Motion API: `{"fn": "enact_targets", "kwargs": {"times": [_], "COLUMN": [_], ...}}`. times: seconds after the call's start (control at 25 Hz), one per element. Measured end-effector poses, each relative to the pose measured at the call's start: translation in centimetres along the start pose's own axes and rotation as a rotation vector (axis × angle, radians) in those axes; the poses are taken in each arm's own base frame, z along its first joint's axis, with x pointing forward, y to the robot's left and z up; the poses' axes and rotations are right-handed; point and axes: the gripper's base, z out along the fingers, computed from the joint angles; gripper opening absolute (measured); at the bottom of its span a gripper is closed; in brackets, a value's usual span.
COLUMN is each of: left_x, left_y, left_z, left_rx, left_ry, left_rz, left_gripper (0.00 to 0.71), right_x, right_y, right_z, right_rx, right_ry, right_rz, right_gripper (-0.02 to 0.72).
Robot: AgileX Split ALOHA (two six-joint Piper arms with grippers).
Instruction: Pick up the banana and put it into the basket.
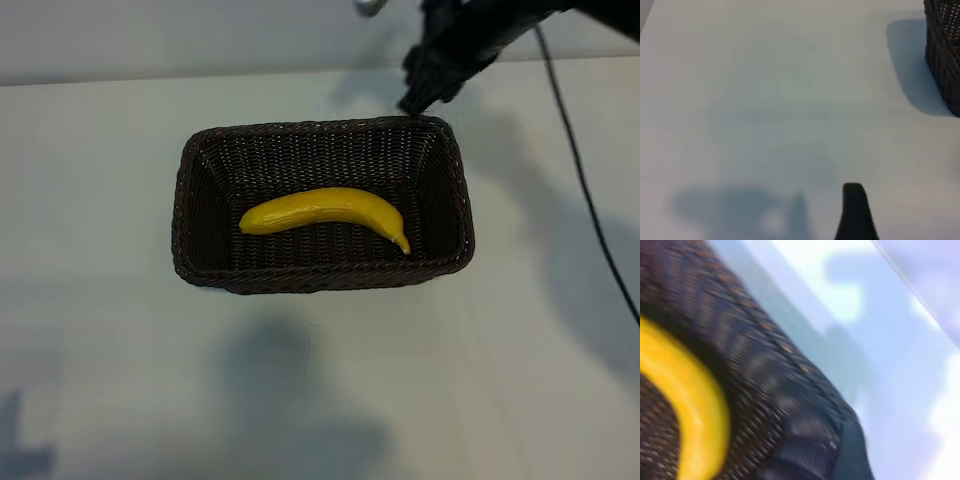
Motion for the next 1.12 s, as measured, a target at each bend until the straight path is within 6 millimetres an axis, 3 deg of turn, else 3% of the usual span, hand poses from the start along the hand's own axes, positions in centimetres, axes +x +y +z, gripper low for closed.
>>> {"fn": "enact_targets", "kwargs": {"times": [0.6,1.12], "left_x": [0.0,0.0], "left_y": [0.0,0.0], "left_z": [0.0,0.0], "left_rx": [0.0,0.0], "left_ry": [0.0,0.0], "left_rz": [0.0,0.001], "left_gripper": [0.529,0.529], "right_x": [6.7,11.3], "right_y": [-8.2,-11.9], "right_z": [-0.7,-1.9], "right_rx": [0.1,0.132], "right_ry": [0.2,0.337], "right_rz": [0.447,0.659], "right_gripper": [0.536,0.506]}}
